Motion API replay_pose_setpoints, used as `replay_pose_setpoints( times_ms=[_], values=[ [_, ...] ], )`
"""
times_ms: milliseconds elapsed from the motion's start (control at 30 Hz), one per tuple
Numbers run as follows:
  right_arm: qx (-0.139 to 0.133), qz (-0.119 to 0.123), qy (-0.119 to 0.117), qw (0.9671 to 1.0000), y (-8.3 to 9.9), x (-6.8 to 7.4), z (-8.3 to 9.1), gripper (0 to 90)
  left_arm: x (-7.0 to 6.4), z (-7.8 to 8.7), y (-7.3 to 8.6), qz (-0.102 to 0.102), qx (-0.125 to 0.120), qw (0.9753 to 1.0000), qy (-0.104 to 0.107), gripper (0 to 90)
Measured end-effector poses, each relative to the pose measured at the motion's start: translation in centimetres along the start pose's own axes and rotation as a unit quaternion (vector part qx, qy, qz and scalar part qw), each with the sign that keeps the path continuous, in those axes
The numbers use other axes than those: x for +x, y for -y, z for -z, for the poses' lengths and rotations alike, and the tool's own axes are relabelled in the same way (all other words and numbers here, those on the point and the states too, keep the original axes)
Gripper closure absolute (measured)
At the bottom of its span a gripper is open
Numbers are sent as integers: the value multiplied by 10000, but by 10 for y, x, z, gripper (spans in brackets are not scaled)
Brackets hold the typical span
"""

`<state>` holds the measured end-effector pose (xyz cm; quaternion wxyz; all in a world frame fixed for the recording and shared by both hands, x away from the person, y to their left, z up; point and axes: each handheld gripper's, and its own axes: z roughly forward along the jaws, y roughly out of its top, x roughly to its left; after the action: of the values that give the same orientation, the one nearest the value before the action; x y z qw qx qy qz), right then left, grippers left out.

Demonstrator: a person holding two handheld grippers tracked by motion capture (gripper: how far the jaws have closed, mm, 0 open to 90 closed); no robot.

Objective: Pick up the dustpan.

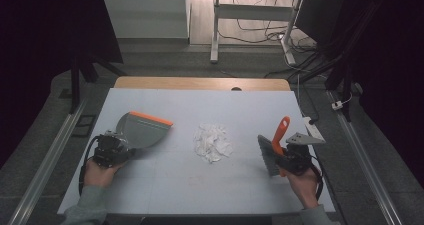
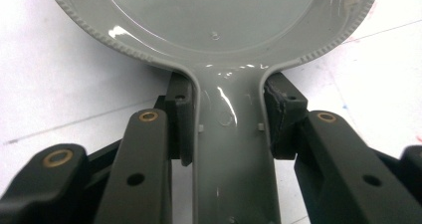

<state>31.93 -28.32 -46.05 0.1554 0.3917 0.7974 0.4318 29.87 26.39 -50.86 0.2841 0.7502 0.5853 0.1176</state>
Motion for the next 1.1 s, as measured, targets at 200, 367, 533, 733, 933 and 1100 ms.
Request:
replay_pose_setpoints(
  times_ms=[200, 367, 533, 733, 933, 1100],
  values=[
    [-58, -26, 37, 10000, -1, -2, 3, 763, 0, 5, 0, -159, -109, 9996, 197, 623],
    [-82, -40, 37, 10000, -1, -4, 4, 763, 0, 9, -1, -298, -183, 9990, 275, 624],
    [-111, -42, 30, 9999, -3, -5, 4, 763, 0, 14, 1, -395, -272, 9981, 381, 624],
    [-127, -37, 35, 9999, -4, -5, 4, 763, -2, 21, 3, -631, -424, 9950, 646, 623],
    [-116, -10, 23, 9999, -5, -5, 2, 763, -6, 26, 4, -905, -443, 9920, 761, 623],
    [-116, 7, 18, 9999, -6, -5, 1, 763, -8, 32, 6, -1089, -448, 9890, 897, 623]
  ],
)
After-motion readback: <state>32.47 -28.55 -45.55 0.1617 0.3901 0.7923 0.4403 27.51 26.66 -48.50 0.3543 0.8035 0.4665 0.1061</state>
